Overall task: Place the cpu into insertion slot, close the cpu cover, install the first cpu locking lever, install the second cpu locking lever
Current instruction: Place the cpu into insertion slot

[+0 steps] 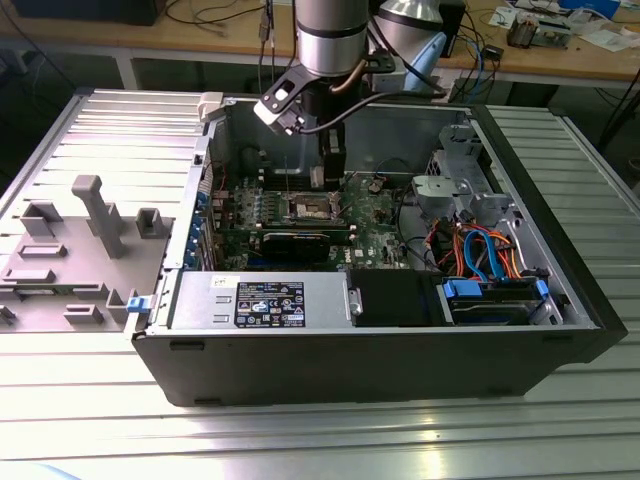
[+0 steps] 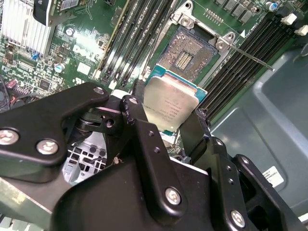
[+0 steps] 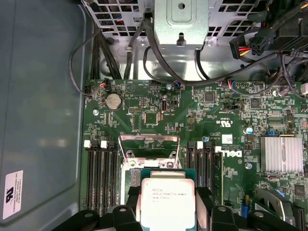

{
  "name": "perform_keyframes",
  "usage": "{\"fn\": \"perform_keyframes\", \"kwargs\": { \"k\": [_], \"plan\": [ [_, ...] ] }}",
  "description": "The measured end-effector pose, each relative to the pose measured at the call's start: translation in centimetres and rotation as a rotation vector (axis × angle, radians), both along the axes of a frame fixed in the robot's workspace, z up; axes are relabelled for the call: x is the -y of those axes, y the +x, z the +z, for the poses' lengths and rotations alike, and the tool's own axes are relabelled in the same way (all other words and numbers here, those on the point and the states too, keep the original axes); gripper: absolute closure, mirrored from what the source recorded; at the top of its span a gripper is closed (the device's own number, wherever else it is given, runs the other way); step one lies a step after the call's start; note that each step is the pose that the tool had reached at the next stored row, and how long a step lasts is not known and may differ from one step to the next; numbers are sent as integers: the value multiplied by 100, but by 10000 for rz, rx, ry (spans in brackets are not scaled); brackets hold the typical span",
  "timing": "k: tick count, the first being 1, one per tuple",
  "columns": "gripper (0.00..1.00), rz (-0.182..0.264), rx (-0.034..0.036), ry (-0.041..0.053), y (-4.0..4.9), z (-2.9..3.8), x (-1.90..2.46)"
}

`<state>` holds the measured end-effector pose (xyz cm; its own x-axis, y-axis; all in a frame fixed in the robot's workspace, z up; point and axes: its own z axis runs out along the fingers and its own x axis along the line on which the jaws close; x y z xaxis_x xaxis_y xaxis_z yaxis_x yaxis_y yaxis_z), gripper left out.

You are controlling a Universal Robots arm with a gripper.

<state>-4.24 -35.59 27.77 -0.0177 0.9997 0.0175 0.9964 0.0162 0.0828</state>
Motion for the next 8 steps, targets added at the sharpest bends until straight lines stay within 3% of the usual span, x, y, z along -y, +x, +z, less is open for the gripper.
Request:
{"fn": "perform_keyframes", "kwargs": {
  "k": [8],
  "plan": [
    [46, 2, 18, -4, -17, -14, 0]
  ]
}}
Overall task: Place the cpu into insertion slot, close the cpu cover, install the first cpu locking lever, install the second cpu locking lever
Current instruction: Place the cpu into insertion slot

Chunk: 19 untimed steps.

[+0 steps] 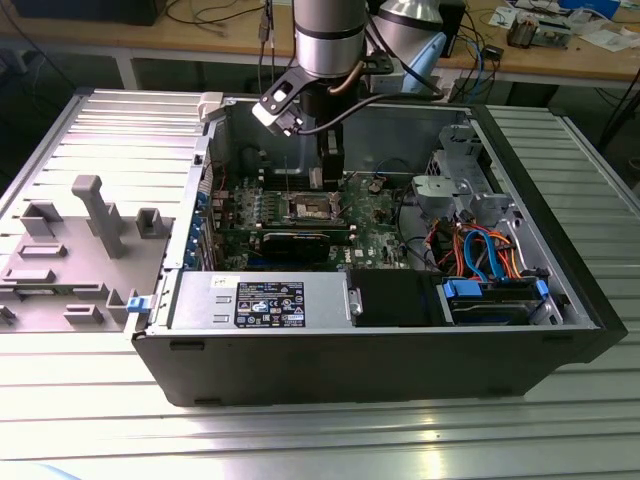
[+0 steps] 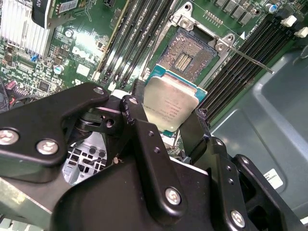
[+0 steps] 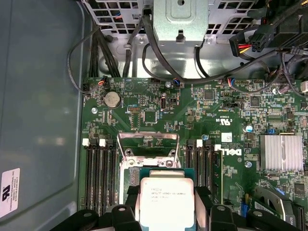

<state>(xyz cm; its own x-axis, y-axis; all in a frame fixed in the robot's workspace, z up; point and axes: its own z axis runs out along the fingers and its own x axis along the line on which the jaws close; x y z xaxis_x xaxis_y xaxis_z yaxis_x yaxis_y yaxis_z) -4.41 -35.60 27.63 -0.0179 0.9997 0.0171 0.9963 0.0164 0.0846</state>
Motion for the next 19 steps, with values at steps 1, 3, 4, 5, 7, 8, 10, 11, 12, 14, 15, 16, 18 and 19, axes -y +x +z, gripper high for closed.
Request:
{"fn": "perform_keyframes", "kwargs": {
  "k": [1, 3, 4, 5, 7, 8, 10, 11, 12, 14, 15, 16, 18, 19],
  "plan": [
    [46, 0, 0, 0, 0, 0, 0],
    [46, 0, 1, 1, 0, 0, 0],
    [46, 0, 1, 0, 0, 0, 0],
    [46, 0, 2, 1, 0, 0, 0],
    [46, 0, 3, 1, 0, 0, 0],
    [46, 0, 3, 1, 0, 0, 0],
    [46, 0, 3, 1, 0, 0, 0],
    [46, -1, 4, 3, 0, -7, 0],
    [46, -9, 5, 2, -2, -31, -5],
    [46, -7, 4, -1, -19, -96, -49],
    [46, -8, 3, -1, -40, -131, -81],
    [46, -7, 4, 0, -51, -151, -95],
    [46, -6, 3, 0, -71, -189, -116],
    [46, -7, 3, -1, -80, -209, -118]
  ]
}}
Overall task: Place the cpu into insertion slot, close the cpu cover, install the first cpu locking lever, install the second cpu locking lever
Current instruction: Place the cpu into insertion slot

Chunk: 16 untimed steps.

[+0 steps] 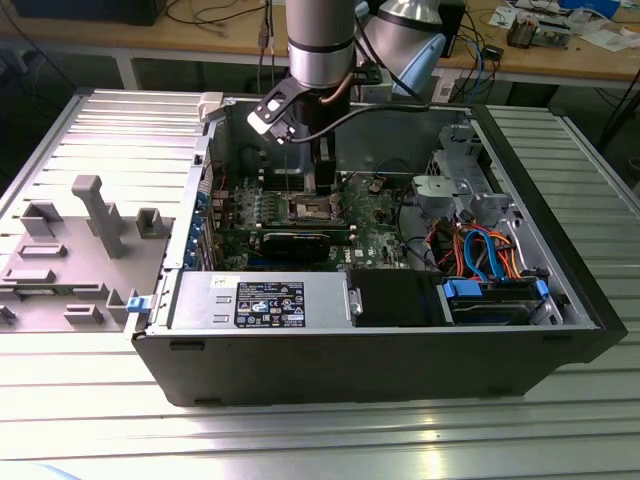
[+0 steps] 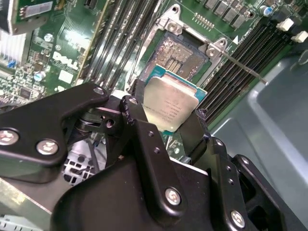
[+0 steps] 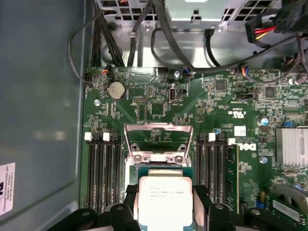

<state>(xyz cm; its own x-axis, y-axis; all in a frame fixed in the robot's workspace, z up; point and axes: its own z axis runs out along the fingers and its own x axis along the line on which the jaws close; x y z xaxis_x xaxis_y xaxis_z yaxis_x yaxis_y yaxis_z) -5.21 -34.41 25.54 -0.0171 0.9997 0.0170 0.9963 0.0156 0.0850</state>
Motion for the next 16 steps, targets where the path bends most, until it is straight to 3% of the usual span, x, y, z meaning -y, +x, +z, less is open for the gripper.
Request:
{"fn": "perform_keyframes", "kwargs": {
  "k": [5, 16],
  "plan": [
    [46, 1, 1, 2, -14, -91, -1],
    [46, 1, 0, 0, -15, -99, -1]
  ]
}}
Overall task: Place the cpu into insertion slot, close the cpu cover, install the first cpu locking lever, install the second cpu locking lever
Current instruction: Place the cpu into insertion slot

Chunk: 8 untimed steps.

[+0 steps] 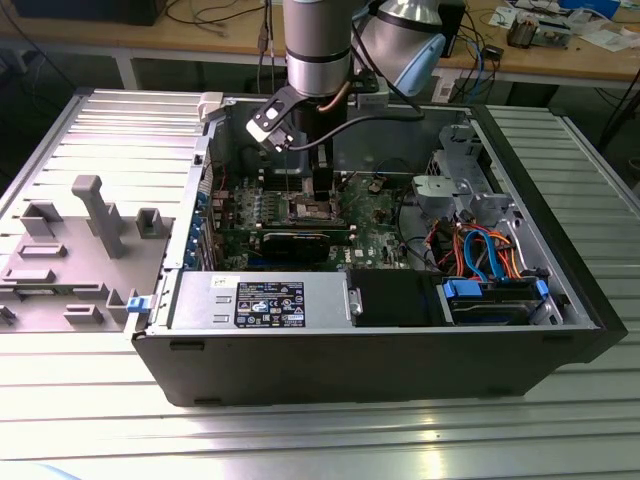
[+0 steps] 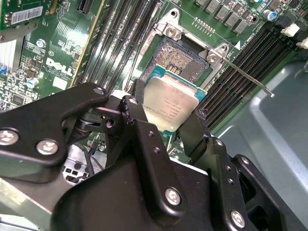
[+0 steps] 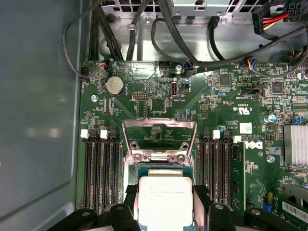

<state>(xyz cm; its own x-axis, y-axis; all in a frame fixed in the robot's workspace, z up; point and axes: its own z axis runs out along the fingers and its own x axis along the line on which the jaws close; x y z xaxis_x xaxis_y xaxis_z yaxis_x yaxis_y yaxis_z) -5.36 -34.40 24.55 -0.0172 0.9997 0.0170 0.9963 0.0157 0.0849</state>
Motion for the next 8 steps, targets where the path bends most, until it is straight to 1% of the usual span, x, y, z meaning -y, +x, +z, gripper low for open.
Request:
{"fn": "perform_keyframes", "kwargs": {
  "k": [4, 8],
  "plan": [
    [46, 0, 1, 1, 0, -21, 0],
    [46, 0, 2, 0, 0, -101, 0]
  ]
}}
